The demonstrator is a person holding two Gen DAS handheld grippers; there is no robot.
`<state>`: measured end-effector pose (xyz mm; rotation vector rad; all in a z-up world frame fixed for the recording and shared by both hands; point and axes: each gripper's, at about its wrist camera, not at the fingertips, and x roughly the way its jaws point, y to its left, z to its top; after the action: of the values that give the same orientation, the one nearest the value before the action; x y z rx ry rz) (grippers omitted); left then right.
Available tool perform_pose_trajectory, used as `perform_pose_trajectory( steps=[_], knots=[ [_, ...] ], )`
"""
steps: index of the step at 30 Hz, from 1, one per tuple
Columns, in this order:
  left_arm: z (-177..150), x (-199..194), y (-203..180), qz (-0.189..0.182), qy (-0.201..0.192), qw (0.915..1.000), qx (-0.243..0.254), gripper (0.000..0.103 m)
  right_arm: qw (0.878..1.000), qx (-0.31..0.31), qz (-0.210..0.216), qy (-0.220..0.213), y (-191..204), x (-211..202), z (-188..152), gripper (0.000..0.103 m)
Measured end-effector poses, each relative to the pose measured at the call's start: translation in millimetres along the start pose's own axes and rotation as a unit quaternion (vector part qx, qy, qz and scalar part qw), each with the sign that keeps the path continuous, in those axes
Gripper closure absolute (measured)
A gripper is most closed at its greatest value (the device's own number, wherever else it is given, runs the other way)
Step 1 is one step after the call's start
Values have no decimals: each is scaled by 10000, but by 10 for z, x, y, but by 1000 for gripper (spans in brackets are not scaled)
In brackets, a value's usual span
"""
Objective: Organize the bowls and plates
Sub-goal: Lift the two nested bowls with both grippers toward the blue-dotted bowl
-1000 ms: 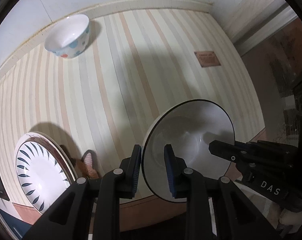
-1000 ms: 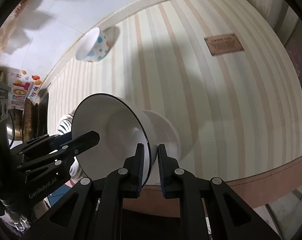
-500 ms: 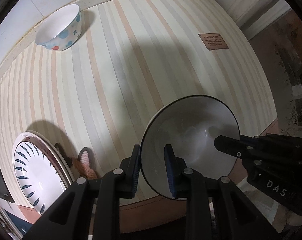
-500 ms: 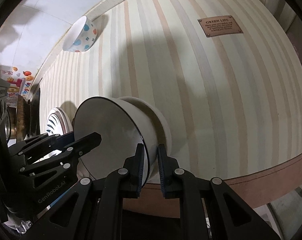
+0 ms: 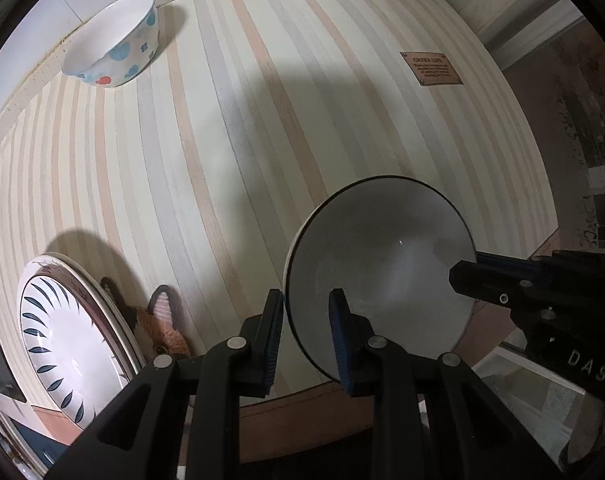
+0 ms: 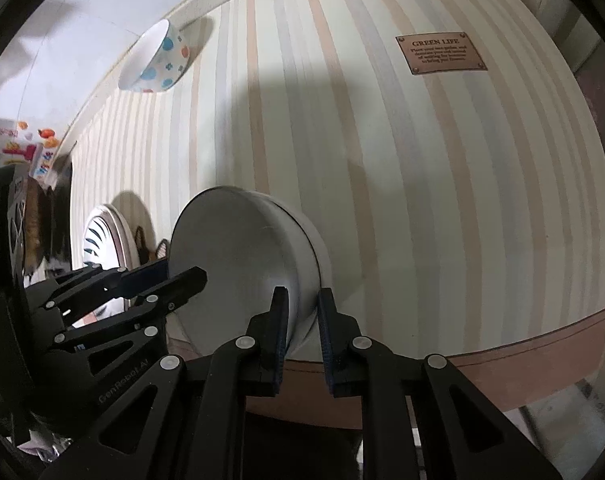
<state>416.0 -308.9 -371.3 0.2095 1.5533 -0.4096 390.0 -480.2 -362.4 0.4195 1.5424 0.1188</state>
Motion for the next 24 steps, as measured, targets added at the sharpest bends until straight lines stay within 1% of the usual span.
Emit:
perform_pose_trajectory(
  steps=[2,3,5,8,9,10,11,12,13,14,17,20,21,23,24],
  knots=[
    [1,-74,71,-69,-21,10000,-62,82,10000,-25,-24,66,-7,-24,29,86],
    [12,-168,145,-155,-92,9997,-145,82,10000,-26,-56,59,-13,-54,49,85],
    [58,-331,287,-206,-261,9990,-308,81,10000,-29,-54,-59,-17,-182,135,85],
    [248,-613,686,-218,-640,9946,-785,81,9993,-23,89,-368,86,-420,455,85],
    [374,-705,907,-182,-818,9908,-1061,77,9989,-72,180,-439,135,-464,582,83],
    [444,-743,1036,-137,-901,9885,-1209,77,9978,-144,310,-567,236,-497,786,75],
    [585,-778,1268,-42,-995,9843,-1459,76,9972,-174,357,-626,300,-502,905,69],
    [673,-787,1421,5,-1047,9811,-1629,76,9965,-213,418,-698,395,-491,1088,61],
    [778,-783,1600,38,-1101,9770,-1826,76,9949,-276,552,-803,536,-445,1328,61],
    [890,-759,1771,54,-1114,9734,-1999,76,9938,-318,647,-849,635,-398,1496,61],
    [1216,-605,2201,-28,-1068,9651,-2392,76,9921,-409,855,-824,963,-130,2050,61],
    [1518,-319,2412,-317,-800,9637,-2528,76,9925,-497,853,-717,1267,220,2490,61],
    [1607,-217,2442,-351,-722,9638,-2542,77,9931,-538,814,-656,1361,355,2629,61],
    [1710,-50,2454,-356,-592,9659,-2496,77,9943,-583,726,-521,1459,545,2781,62],
    [1756,33,2445,-335,-551,9668,-2472,78,9949,-570,707,-446,1477,640,2857,65]
  ],
)
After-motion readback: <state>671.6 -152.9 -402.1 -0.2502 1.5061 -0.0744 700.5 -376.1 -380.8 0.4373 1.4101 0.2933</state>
